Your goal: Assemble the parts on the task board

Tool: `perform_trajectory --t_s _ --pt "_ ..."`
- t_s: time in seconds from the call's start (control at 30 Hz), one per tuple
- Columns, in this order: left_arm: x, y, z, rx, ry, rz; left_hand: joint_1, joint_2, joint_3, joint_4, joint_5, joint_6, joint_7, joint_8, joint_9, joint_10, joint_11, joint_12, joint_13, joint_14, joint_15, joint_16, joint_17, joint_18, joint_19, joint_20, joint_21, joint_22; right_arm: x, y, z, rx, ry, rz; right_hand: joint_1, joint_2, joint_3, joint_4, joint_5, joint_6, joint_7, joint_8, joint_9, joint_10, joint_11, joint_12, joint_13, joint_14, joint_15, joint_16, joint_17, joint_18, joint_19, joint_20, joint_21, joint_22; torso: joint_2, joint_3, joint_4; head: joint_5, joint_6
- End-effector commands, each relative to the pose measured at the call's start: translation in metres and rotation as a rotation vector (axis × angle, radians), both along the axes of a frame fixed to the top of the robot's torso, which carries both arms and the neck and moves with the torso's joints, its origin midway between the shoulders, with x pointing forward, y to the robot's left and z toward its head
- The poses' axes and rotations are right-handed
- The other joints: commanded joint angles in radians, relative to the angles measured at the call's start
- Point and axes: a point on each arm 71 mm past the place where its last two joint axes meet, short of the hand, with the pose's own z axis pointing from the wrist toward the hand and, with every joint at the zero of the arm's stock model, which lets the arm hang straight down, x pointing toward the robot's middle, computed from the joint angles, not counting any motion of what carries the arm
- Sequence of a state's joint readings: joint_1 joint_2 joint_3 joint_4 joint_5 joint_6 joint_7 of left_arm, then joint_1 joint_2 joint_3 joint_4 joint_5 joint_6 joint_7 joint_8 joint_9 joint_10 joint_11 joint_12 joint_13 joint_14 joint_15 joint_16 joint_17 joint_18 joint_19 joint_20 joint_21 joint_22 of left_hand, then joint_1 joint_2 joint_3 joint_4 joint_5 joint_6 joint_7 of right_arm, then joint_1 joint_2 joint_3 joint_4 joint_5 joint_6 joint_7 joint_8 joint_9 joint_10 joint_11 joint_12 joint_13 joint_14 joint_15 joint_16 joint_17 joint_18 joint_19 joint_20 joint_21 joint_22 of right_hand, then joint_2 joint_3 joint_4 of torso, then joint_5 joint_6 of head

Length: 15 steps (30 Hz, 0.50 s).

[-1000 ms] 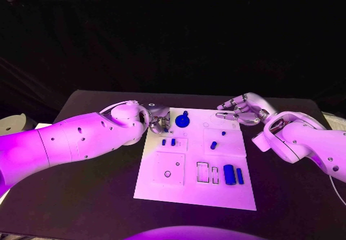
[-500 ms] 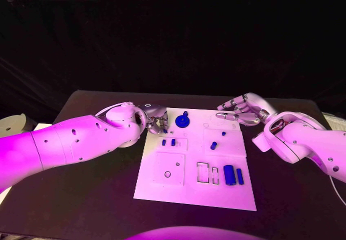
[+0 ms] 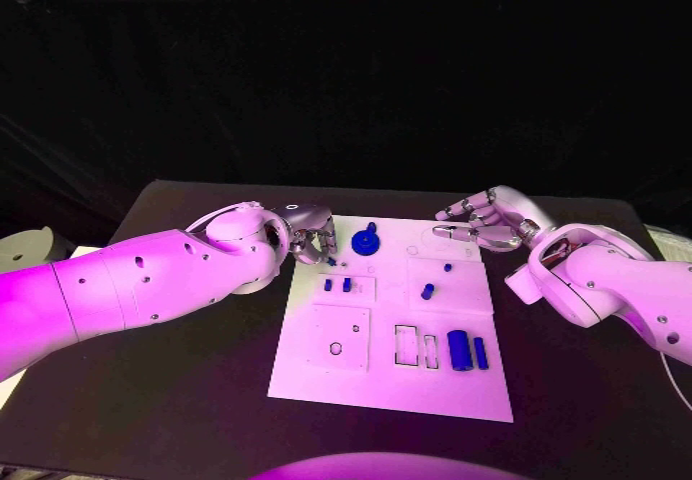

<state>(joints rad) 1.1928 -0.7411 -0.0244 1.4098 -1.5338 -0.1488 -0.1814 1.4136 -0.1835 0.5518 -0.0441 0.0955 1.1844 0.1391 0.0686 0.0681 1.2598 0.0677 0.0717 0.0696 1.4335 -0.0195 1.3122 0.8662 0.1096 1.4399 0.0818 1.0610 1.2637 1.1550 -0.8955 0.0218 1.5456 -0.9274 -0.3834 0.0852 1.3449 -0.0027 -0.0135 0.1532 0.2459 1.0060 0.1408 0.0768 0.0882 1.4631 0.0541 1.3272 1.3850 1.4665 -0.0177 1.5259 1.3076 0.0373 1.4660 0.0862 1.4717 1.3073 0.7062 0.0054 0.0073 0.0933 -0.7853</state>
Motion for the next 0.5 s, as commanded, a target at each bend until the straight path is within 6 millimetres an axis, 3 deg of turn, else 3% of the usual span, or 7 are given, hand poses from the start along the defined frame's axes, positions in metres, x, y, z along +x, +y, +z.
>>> perform_trajectory --t_s 0.03,0.2,0.3,0.4,0.5 --pt "-0.0002 0.0003 -0.0005 -0.004 0.023 0.009 -0.015 -0.001 -0.001 0.009 -0.003 0.007 0.001 -0.002 -0.001 0.005 0.002 -0.008 -0.001 0.006 0.002 -0.002 -0.001 -0.010 0.008 0.000 0.000 0.000 -0.0007 0.0012 0.0000 0.001 -0.002 0.014 -0.008 0.006 -0.007 -0.001 -0.001 0.006 -0.002 0.002 0.001 0.001 -0.003 -0.003 0.031 0.088 -0.005 -0.003 0.191 0.006 0.016 -0.005 -0.006 0.068 0.000 0.0009 -0.0002 0.002 0.000" --pt "0.0009 0.0032 -0.0024 0.015 0.044 0.019 -0.031 -0.019 -0.011 0.013 -0.004 -0.006 0.004 -0.006 -0.003 -0.007 0.005 -0.011 -0.003 0.007 0.005 0.000 0.012 -0.007 0.003 0.002 -0.020 -0.011 -0.0008 0.0009 0.0000 0.001 -0.001 0.014 -0.008 0.006 -0.007 -0.001 -0.001 0.006 -0.002 0.002 0.001 0.001 -0.003 -0.003 0.031 0.088 -0.005 -0.003 0.191 0.006 0.016 -0.005 -0.006 0.068 0.000 0.0006 -0.0005 0.003 0.001" --pt "0.0018 0.0044 -0.0025 0.015 0.041 0.023 -0.051 -0.055 -0.035 0.017 -0.001 -0.044 0.011 -0.009 -0.006 -0.031 0.013 -0.010 -0.004 0.005 0.013 -0.003 0.011 -0.003 -0.005 0.007 -0.046 -0.026 -0.0009 0.0007 0.0000 0.001 -0.001 0.013 -0.008 0.006 -0.007 -0.001 -0.001 0.006 -0.002 0.002 0.001 0.001 -0.003 -0.003 0.031 0.088 -0.005 -0.003 0.191 0.006 0.016 -0.005 -0.006 0.068 0.000 0.0011 -0.0005 0.002 0.000" --pt "0.0026 0.0054 -0.0021 0.015 0.032 0.023 -0.070 -0.088 -0.084 0.023 0.003 -0.106 0.000 -0.006 -0.005 -0.062 0.011 -0.006 -0.003 -0.005 0.014 -0.013 -0.008 0.004 -0.017 0.010 -0.085 -0.047 -0.0009 0.0005 0.0001 0.000 -0.001 0.013 -0.008 0.006 -0.007 -0.001 -0.001 0.006 -0.002 0.002 0.001 0.001 -0.003 -0.003 0.031 0.088 -0.005 -0.003 0.191 0.006 0.016 -0.005 -0.006 0.068 0.000 0.0009 -0.0002 0.001 0.001" --pt "0.0034 0.0057 -0.0021 0.029 0.020 0.014 -0.059 -0.077 -0.187 0.031 0.007 -0.127 -0.008 0.004 0.000 -0.094 0.007 0.016 0.006 -0.020 0.011 -0.020 -0.025 0.008 -0.026 0.008 -0.116 -0.063 -0.0010 0.0004 0.0001 0.000 -0.001 0.012 -0.008 0.006 -0.007 -0.001 -0.001 0.006 -0.002 0.002 0.001 0.001 -0.003 -0.003 0.031 0.088 -0.005 -0.003 0.191 0.006 0.016 -0.005 -0.006 0.068 0.000 0.0011 0.0001 0.003 0.001"
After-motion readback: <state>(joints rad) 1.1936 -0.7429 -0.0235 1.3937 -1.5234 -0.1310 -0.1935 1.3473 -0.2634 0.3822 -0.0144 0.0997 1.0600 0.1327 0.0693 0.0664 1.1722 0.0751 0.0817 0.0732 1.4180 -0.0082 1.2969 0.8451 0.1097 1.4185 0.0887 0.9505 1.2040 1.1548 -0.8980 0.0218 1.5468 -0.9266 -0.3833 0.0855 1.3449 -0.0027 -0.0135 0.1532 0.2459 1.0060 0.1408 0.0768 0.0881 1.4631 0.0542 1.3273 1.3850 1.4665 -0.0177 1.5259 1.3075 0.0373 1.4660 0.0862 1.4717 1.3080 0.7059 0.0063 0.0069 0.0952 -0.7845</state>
